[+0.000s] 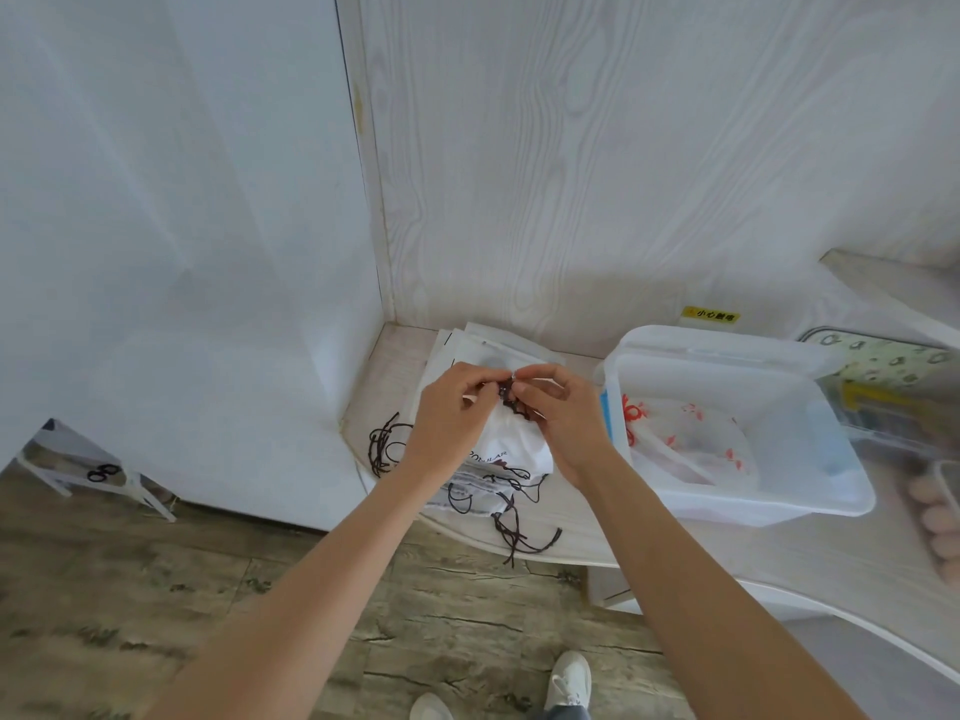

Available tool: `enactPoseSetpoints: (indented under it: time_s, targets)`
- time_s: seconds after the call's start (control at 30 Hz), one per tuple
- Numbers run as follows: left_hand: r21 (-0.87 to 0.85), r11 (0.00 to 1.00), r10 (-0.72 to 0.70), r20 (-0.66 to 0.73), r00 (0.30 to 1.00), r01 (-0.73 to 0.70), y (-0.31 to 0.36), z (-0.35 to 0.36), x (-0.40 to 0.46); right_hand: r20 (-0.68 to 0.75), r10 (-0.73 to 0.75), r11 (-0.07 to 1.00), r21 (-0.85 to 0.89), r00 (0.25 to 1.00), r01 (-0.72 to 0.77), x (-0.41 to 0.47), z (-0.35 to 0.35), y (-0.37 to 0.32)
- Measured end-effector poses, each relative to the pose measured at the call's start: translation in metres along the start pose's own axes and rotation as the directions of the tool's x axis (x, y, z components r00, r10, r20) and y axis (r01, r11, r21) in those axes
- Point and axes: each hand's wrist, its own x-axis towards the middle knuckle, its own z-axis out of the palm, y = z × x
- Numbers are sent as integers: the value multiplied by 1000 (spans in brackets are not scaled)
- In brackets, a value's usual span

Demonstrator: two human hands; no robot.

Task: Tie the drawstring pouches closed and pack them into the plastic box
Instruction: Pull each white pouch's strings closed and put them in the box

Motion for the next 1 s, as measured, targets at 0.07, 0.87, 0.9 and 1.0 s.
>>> enactPoseSetpoints:
  time_s: [0.07, 0.87, 0.9, 1.0]
  targets:
    - [96, 993, 66, 7, 998, -66, -1, 4, -2, 1, 4, 1000, -3, 1000, -4, -1, -1, 1]
    - [509, 755, 436, 80, 896, -413, -1, 4, -2, 118, 18, 992, -127, 993, -3, -6, -8, -15]
    - [529, 754, 413, 79, 907, -389, 0, 5, -2, 129, 28, 995, -96, 991, -15, -7, -8, -14]
    - [575, 758, 337, 58, 940, -307, 1, 4, 0, 141, 62, 996, -70, 988, -53, -9, -9, -12]
